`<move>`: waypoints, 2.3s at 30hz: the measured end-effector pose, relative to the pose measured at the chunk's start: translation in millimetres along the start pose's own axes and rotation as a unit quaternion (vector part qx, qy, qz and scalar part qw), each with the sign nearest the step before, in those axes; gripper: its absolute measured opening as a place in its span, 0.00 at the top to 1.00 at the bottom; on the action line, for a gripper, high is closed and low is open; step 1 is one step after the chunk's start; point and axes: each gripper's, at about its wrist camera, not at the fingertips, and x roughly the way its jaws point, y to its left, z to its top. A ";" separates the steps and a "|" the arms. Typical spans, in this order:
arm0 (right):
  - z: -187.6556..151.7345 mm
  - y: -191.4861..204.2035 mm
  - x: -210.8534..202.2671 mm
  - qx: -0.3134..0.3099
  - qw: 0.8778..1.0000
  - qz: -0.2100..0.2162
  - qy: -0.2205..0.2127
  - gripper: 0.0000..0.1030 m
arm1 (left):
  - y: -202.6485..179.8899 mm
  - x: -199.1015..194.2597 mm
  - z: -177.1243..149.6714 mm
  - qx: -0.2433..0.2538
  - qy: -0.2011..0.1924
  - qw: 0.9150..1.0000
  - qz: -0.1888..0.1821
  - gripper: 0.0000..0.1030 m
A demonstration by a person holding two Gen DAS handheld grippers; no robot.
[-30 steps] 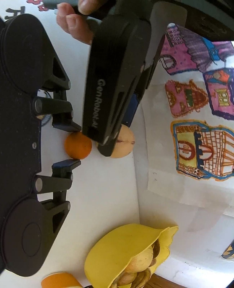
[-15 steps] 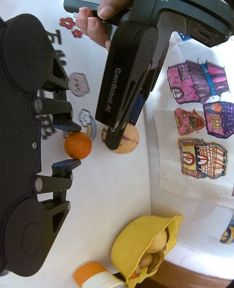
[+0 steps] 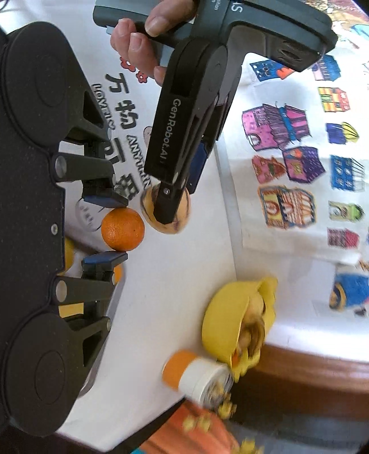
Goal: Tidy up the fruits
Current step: 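Carry the pepino and mandarin onto the tray while both tools open to release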
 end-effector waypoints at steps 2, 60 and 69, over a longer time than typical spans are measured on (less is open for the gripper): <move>-10.6 -7.7 -14.6 0.003 1.000 -0.012 -0.005 0.66 | -13.9 -0.9 0.1 0.008 0.001 1.000 -0.009 0.51; -146.6 -51.7 -92.7 0.171 0.981 -0.083 -0.026 0.65 | -151.9 24.3 -28.5 0.092 0.012 0.994 -0.066 0.45; -149.0 -50.3 -91.4 0.186 0.978 -0.094 -0.034 0.59 | -142.7 25.5 -31.1 0.085 0.017 0.995 -0.052 0.38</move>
